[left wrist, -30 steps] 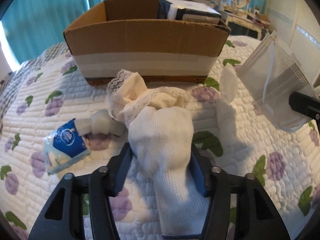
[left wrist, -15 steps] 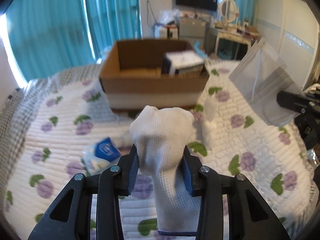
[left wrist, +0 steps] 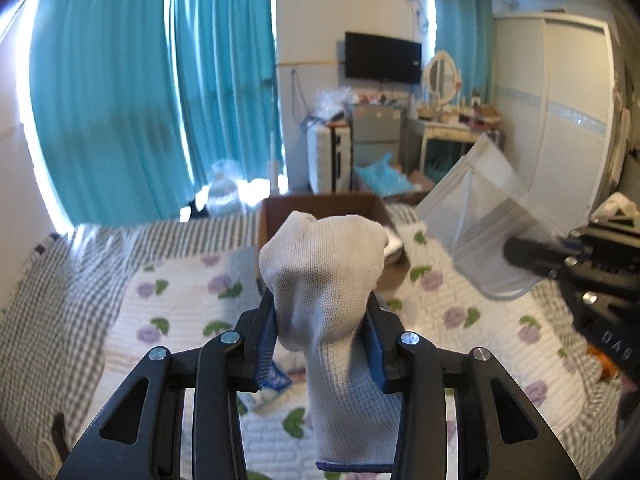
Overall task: Organize soft objects
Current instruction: 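Carry sock and face mask into the cardboard box and open both tools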
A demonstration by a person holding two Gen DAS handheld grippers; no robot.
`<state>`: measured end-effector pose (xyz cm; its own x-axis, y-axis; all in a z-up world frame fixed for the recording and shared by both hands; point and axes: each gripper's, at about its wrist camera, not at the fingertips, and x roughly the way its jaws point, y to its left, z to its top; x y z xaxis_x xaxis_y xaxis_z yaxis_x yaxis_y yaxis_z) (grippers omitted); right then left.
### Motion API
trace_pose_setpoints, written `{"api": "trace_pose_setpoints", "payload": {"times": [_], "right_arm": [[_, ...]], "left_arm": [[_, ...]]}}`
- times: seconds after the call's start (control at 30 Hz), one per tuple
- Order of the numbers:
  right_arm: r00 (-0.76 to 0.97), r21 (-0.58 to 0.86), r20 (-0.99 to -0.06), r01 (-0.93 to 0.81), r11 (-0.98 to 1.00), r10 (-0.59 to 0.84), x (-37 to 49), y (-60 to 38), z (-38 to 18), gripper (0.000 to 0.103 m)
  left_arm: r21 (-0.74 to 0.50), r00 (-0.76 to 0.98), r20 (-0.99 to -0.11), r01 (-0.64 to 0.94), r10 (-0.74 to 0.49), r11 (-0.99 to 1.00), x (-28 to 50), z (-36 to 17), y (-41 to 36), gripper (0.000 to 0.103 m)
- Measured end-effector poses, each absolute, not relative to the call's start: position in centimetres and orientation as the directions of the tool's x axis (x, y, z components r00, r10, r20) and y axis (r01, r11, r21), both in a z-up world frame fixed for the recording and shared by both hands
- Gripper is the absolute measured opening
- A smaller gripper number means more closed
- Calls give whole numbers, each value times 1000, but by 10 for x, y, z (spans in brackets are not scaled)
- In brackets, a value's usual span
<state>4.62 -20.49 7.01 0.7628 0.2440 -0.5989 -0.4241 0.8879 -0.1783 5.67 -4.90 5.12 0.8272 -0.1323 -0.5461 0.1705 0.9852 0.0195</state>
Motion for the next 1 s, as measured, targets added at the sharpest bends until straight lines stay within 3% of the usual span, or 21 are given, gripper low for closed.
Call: {"api": "trace_pose_setpoints", "payload": {"times": [0.4, 0.53, 0.8, 1.0], "right_arm": [[761, -34, -547, -436, 899, 349, 130, -181, 98, 3], [743, -6, -569, -432, 902, 352, 179, -174, 85, 3], [698, 76, -615, -411, 909, 367, 266, -171, 34, 3], [677, 89, -648, -388, 917, 350, 313, -176, -4, 3]], "left_arm": [[-9, 825, -548, 158, -137, 987, 151, 57, -38, 38], [30, 814, -572, 142, -100, 989, 185, 39, -43, 38], [-6, 764, -637, 126, -101, 992, 252, -6, -39, 39], [12, 759, -645, 130, -92, 991, 272, -26, -44, 47]]}}
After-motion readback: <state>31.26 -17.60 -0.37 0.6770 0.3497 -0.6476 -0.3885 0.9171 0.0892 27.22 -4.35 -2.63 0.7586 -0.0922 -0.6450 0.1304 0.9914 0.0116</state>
